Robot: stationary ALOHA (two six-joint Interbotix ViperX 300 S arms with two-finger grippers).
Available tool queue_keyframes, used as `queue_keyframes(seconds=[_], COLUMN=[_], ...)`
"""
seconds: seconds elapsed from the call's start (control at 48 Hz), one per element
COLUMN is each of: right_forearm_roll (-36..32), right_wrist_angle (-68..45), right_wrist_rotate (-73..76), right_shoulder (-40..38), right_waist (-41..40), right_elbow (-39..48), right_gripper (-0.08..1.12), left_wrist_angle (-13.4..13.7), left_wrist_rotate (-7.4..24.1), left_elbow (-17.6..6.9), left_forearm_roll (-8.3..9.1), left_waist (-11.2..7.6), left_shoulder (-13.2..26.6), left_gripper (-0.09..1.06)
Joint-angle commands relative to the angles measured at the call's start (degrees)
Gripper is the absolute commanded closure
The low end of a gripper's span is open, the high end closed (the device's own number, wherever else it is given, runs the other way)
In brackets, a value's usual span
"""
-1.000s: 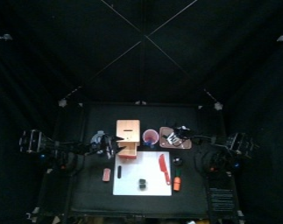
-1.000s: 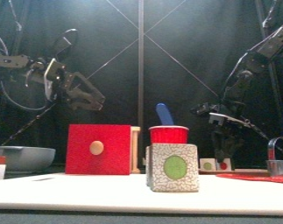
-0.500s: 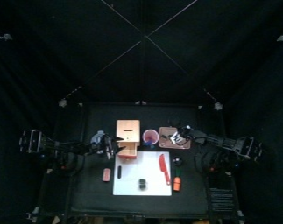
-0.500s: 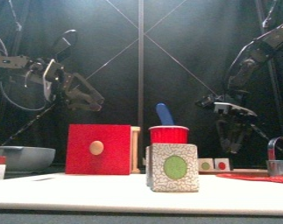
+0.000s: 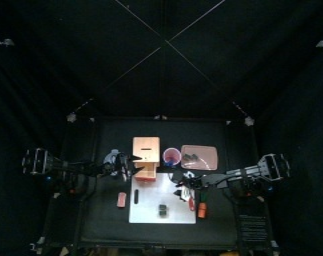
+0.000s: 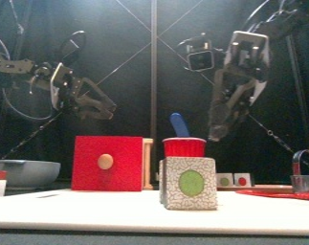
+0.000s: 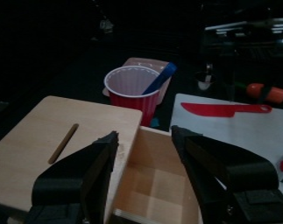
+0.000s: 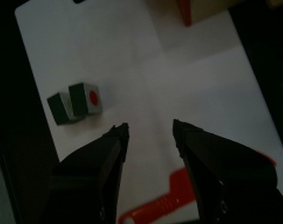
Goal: Place sushi on board then cut the sushi with the knife then place the pieces on the plate
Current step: Place the 4 sushi pieces on the plate
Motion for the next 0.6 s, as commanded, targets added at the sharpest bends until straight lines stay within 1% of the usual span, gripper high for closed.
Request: queue_keyframes(seconds=[0.021, 0.146, 0.25, 0.375, 0.604], right_forearm_roll=[-0.4, -0.5, -0.2, -0.1, -0.3], right_wrist_angle=[2.2, 2.9, 3.4, 7.0, 7.6], right_wrist_rotate=[-0.2, -0.2, -0.1, -0.5, -1.3], right_shoulder=[2.9, 5.9, 6.9, 7.6, 9.8], right_waist=[1.7, 3.7, 4.5, 5.6, 5.6], right_elbow=[-5.6, -8.8, -10.3, -12.5, -12.8], right_gripper=[0.23, 0.23, 0.23, 0.23, 0.23], left_wrist_angle=[0.1, 1.1, 1.1, 1.1, 1.1], left_wrist_rotate=[-0.1, 0.0, 0.0, 0.0, 0.0], left_elbow=[-1.0, -1.1, -1.2, -1.3, -1.5], left_forearm_roll=[-0.35, -0.62, -0.62, -0.62, -0.62], left_waist=[-0.26, -0.18, -0.18, -0.26, -0.18], left_shoulder=[0.3, 0.7, 1.1, 1.2, 1.2], left_gripper=[0.09, 0.09, 0.09, 0.09, 0.09])
